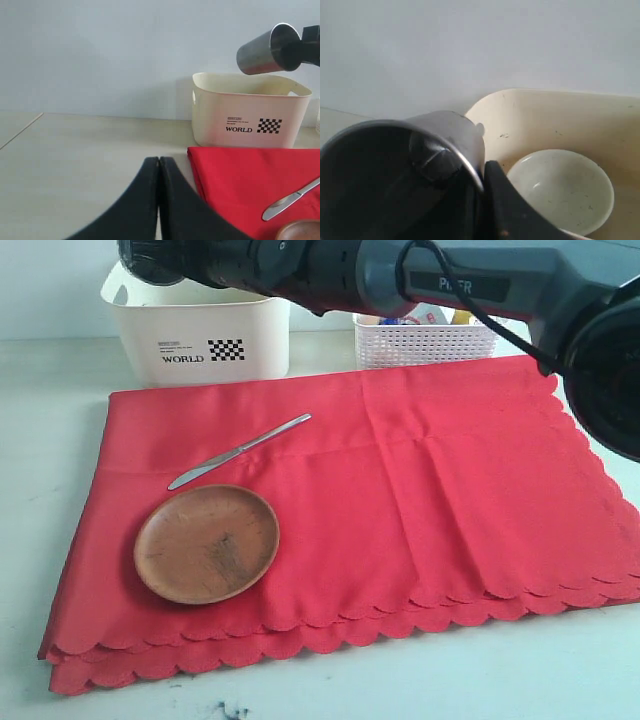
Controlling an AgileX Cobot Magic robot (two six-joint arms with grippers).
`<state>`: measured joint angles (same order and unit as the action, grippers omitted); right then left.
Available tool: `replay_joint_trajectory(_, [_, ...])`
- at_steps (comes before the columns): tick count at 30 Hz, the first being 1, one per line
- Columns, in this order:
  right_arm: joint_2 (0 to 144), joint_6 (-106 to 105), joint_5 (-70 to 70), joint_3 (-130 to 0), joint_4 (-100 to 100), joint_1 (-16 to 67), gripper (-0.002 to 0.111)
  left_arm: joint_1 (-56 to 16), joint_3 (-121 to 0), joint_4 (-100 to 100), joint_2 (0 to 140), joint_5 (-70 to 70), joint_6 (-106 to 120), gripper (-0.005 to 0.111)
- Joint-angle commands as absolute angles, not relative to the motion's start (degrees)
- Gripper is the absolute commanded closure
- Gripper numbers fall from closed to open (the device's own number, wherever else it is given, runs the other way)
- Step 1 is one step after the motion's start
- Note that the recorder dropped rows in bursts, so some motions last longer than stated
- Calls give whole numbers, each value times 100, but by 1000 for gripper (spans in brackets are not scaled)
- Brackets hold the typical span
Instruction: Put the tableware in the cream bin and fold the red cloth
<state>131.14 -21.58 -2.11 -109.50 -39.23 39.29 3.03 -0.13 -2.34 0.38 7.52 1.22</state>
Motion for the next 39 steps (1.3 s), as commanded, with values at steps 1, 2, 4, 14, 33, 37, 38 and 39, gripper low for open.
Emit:
replay_joint_trajectory(1, [12822, -2657, -109, -11006, -3837, 4189, 108, 274, 0, -232, 0, 734, 126, 104])
replay_joint_trajectory(2, [12798, -2667, -122, -11006, -3837, 4236, 108, 274, 0, -232, 0, 734, 126, 104])
replay_joint_trajectory(4, [12796, -2695, -193, -11023, -3837, 4268, 108, 274, 0, -232, 0, 734, 126, 104])
replay_joint_trajectory(14, [13326, -2630, -474, -11590, -3858, 4003, 108, 274, 0, -232, 0, 734, 126, 104])
replay_joint_trajectory(33, [14209, -2694, -340, -12792, -3844, 3855, 66, 274, 0, -232, 0, 734, 126, 104])
replay_joint_trajectory(37, [14209, -2694, -352, -12792, -3844, 3855, 49, 274, 0, -232, 0, 734, 126, 104])
replay_joint_trajectory(38, [14209, -2694, -352, -12792, -3844, 3855, 48, 274, 0, -232, 0, 734, 126, 104])
replay_joint_trajectory(39, [14209, -2694, -352, -12792, -3844, 3855, 48, 274, 0, -232, 0, 734, 126, 104])
